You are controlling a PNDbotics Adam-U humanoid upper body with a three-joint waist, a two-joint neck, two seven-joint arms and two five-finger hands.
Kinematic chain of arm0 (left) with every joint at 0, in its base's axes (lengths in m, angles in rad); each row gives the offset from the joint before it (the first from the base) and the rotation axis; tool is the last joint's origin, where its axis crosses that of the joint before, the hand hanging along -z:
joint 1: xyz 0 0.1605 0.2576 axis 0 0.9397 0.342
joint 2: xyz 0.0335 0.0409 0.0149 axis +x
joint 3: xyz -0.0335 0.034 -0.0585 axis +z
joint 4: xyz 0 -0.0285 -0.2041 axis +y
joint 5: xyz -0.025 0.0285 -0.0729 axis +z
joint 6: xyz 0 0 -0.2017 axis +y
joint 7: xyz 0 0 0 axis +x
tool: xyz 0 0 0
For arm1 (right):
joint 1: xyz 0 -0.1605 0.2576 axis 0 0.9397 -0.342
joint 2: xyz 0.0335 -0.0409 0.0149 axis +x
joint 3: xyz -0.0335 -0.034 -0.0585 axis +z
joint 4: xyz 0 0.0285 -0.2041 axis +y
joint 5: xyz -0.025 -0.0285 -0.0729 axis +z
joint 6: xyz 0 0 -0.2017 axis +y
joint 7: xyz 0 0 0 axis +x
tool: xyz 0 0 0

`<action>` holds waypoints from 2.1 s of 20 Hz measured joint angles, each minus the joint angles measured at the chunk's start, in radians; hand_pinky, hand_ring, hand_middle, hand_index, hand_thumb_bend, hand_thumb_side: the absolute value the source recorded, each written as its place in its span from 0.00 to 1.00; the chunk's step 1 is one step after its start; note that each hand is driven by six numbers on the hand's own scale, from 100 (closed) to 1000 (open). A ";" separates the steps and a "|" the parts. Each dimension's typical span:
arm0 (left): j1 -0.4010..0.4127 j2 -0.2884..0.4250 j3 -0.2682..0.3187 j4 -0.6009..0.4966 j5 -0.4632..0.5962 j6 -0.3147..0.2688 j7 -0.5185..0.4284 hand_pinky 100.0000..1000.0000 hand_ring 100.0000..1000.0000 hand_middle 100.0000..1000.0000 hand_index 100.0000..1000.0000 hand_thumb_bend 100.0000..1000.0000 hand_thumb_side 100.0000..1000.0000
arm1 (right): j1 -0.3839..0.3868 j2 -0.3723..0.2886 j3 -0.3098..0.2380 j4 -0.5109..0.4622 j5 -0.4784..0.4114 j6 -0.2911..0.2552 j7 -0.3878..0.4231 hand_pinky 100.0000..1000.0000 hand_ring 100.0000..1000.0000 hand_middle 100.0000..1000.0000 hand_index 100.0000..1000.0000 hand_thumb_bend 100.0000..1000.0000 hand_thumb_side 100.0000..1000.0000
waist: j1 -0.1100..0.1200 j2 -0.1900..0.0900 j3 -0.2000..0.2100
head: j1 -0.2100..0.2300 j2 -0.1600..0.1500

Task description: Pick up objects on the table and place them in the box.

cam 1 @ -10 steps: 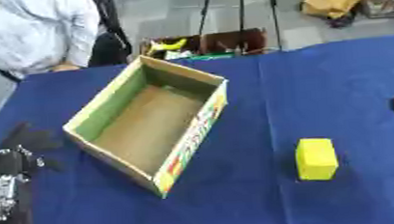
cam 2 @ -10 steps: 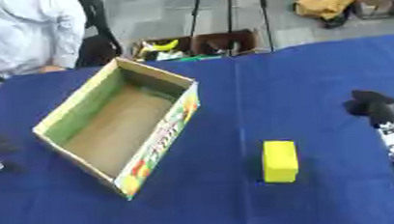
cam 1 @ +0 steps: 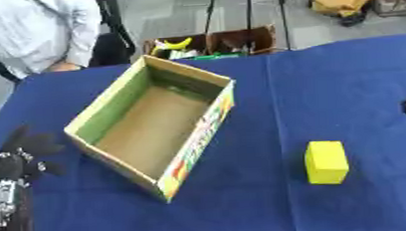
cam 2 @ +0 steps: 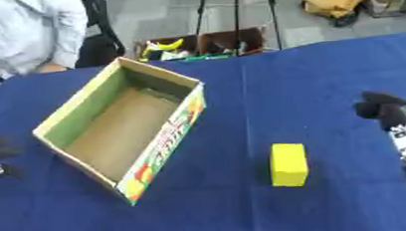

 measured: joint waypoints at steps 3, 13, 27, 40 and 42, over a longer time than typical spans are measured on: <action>0.000 0.000 0.000 0.000 0.000 0.000 0.000 0.40 0.65 0.67 0.92 0.11 1.00 | 0.000 0.000 0.000 0.000 0.000 0.000 0.000 0.98 0.79 0.70 0.85 0.00 1.00 | 0.000 0.000 0.000 | -0.004 0.010; -0.002 0.000 0.000 0.000 0.000 0.002 -0.002 0.40 0.65 0.67 0.92 0.11 1.00 | -0.128 -0.114 0.005 0.000 0.062 -0.003 0.011 0.89 0.81 0.73 0.85 0.14 0.99 | -0.012 0.001 0.001 | -0.013 0.019; 0.005 0.000 0.000 0.000 0.000 0.006 -0.003 0.40 0.65 0.67 0.92 0.11 1.00 | -0.389 -0.402 0.113 -0.005 0.276 0.086 0.268 0.79 0.82 0.77 0.85 0.29 0.97 | -0.024 0.001 0.015 | -0.060 0.078; 0.015 0.000 0.000 0.000 -0.007 0.006 -0.007 0.39 0.65 0.67 0.92 0.10 1.00 | -0.535 -0.510 0.174 0.050 0.336 0.037 0.472 0.82 0.86 0.82 0.90 0.62 0.87 | -0.024 0.016 0.029 | -0.062 0.076; 0.015 0.000 0.000 0.000 -0.010 0.006 -0.008 0.39 0.65 0.67 0.92 0.10 1.00 | -0.552 -0.520 0.189 0.062 0.321 0.025 0.542 0.83 0.87 0.83 0.91 0.61 0.77 | -0.024 0.019 0.029 | -0.061 0.069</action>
